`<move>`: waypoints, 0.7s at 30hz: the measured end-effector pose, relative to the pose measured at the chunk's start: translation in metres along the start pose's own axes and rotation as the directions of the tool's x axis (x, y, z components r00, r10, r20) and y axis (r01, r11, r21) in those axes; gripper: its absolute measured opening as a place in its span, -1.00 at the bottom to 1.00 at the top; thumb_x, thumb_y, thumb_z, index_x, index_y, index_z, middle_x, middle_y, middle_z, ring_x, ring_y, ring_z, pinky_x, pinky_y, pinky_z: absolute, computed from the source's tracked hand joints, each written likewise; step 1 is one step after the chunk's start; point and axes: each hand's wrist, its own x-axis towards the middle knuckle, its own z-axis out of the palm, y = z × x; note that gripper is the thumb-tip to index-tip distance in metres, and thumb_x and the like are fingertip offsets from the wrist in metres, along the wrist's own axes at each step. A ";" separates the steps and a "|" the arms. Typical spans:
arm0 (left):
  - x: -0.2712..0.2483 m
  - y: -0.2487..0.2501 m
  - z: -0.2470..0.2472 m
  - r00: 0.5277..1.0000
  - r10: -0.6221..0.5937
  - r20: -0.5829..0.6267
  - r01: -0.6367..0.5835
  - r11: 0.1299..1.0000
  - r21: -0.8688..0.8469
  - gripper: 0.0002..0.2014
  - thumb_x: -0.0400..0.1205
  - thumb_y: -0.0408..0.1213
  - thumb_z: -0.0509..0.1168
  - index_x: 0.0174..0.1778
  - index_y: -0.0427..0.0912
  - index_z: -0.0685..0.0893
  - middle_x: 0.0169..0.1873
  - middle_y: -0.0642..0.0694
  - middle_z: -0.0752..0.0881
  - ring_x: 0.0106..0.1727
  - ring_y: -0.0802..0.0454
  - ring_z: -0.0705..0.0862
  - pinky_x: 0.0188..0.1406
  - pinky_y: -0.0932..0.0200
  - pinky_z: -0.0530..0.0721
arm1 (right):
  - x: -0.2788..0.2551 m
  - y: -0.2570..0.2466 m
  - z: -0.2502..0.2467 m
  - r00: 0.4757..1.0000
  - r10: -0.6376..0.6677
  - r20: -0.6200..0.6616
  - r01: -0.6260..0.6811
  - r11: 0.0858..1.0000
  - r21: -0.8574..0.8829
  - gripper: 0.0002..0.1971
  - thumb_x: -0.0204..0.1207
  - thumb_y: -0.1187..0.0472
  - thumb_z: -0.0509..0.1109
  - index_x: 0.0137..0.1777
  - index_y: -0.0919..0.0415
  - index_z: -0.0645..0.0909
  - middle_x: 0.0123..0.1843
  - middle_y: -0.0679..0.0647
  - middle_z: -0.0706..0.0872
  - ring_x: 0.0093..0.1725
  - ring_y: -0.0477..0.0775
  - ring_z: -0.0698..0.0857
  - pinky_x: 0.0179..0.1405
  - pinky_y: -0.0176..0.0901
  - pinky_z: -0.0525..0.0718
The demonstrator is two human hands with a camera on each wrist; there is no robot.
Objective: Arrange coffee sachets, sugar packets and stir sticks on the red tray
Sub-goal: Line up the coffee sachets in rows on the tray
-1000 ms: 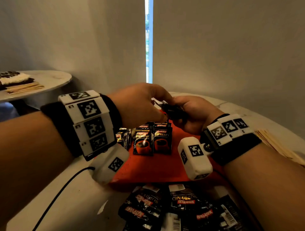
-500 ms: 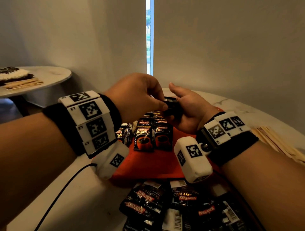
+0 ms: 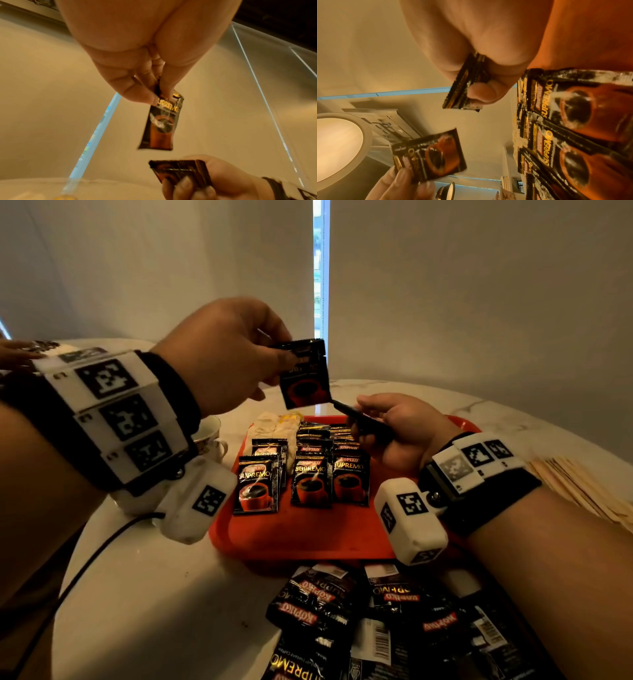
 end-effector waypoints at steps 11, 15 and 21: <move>0.001 -0.043 0.005 0.876 -0.316 0.364 0.129 0.882 0.454 -0.89 0.62 -0.22 0.45 0.00 0.07 0.71 -0.35 -0.07 0.82 -0.55 0.16 0.64 -0.44 0.30 0.56 | 0.036 0.014 -0.048 0.929 -0.068 -0.364 0.069 0.998 -0.010 -0.88 0.62 0.23 0.38 0.02 0.29 0.67 -0.14 0.20 0.73 -0.37 0.08 0.70 -0.58 -0.19 0.60; 0.002 -0.052 0.014 0.824 -0.405 0.396 0.164 0.839 0.518 -0.89 0.65 -0.23 0.42 0.02 0.09 0.72 -0.50 -0.01 0.73 -0.62 0.19 0.60 -0.48 0.31 0.54 | 0.046 0.022 -0.056 0.917 -0.031 -0.398 0.011 0.999 -0.052 -0.68 0.51 0.17 0.45 0.20 0.33 0.71 0.07 0.22 0.82 -0.13 0.16 0.81 -0.25 -0.06 0.77; 0.001 -0.059 0.024 0.800 -0.444 0.403 0.156 0.804 0.574 -0.88 0.68 -0.28 0.38 -0.01 0.07 0.66 -0.60 0.00 0.70 -0.61 0.11 0.61 -0.56 0.27 0.59 | 0.049 0.025 -0.058 0.917 -0.034 -0.398 0.002 0.997 -0.081 -0.70 0.51 0.22 0.44 0.21 0.31 0.72 0.10 0.27 0.83 -0.05 0.20 0.82 0.04 0.09 0.76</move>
